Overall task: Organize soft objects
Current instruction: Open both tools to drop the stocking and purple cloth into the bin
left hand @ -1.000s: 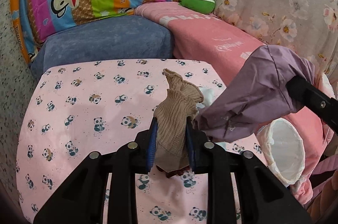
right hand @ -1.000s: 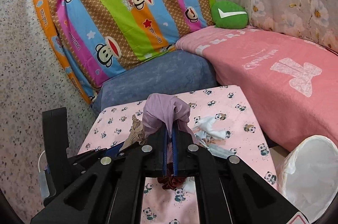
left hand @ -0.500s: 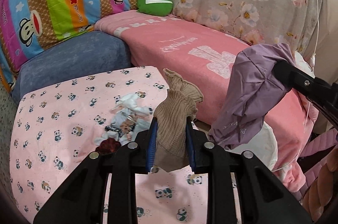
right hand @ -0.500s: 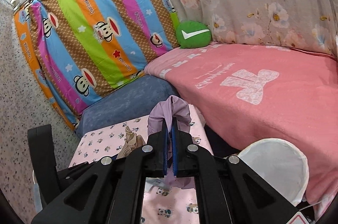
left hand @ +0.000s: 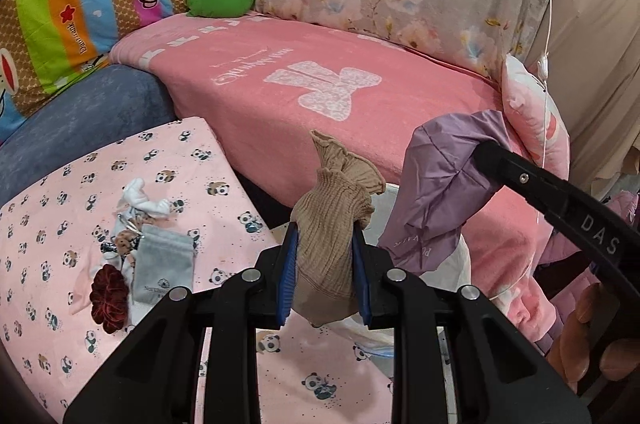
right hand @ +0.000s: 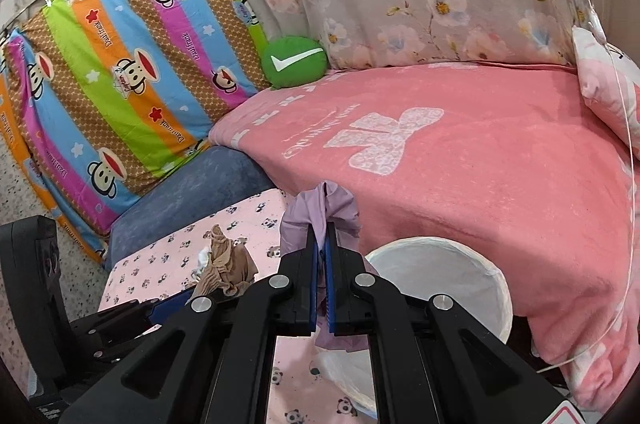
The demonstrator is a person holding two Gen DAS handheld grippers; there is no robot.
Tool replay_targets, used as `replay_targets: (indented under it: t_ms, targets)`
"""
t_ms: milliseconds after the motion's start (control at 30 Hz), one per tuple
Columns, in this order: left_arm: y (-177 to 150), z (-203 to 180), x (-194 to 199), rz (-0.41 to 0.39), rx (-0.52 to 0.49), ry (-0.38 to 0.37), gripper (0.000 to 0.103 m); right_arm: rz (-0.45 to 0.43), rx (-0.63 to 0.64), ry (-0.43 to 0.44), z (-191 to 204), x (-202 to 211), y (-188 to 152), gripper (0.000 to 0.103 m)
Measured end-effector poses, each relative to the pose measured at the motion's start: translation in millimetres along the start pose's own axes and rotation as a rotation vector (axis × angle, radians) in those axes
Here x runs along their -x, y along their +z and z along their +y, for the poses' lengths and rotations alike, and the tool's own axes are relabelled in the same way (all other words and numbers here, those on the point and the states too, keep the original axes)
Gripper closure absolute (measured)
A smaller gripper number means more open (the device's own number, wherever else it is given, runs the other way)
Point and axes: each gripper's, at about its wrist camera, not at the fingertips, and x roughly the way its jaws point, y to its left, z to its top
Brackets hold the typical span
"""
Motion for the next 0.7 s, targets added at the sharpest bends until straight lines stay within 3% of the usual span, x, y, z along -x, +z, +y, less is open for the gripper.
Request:
replay_targets:
  t_ms: [300, 367, 433, 467, 500, 533, 700]
  targets:
    - [-1.5, -27.3, -19.5, 0.037, -0.035, -0.044, 0.075, 0.008, -0.038, -0.038, -32.6, 0.8, -5.3, 0.098]
    - [-2.2, -32.0, -23.1, 0.047, -0.034, -0.05, 0.068, 0.005, -0.044, -0.046, -37.9, 2.3, -5.7, 0.094]
    - [-2.6, -35.1, -24.5, 0.047, -0.035, -0.054, 0.052, -0.003, -0.053, -0.054, -40.8, 5.3, -7.3, 0.085]
    - [-3.0, -36.7, -24.2, 0.042, -0.035, -0.051, 0.037, -0.008, -0.059, -0.055, -43.4, 7.1, -8.0, 0.081]
    - [-3.5, -38.0, -23.0, 0.031, -0.036, -0.045, 0.03, -0.017, -0.065, -0.062, -46.0, 9.2, -8.6, 0.069]
    - [-3.7, -39.8, -21.2, 0.017, -0.04, -0.039, 0.029, -0.021, -0.068, -0.064, -47.2, 10.6, -8.8, 0.062]
    - [-3.1, -39.9, -20.2, 0.011, -0.046, -0.016, 0.029, -0.026, -0.079, -0.057, -51.6, 15.2, -7.8, 0.062]
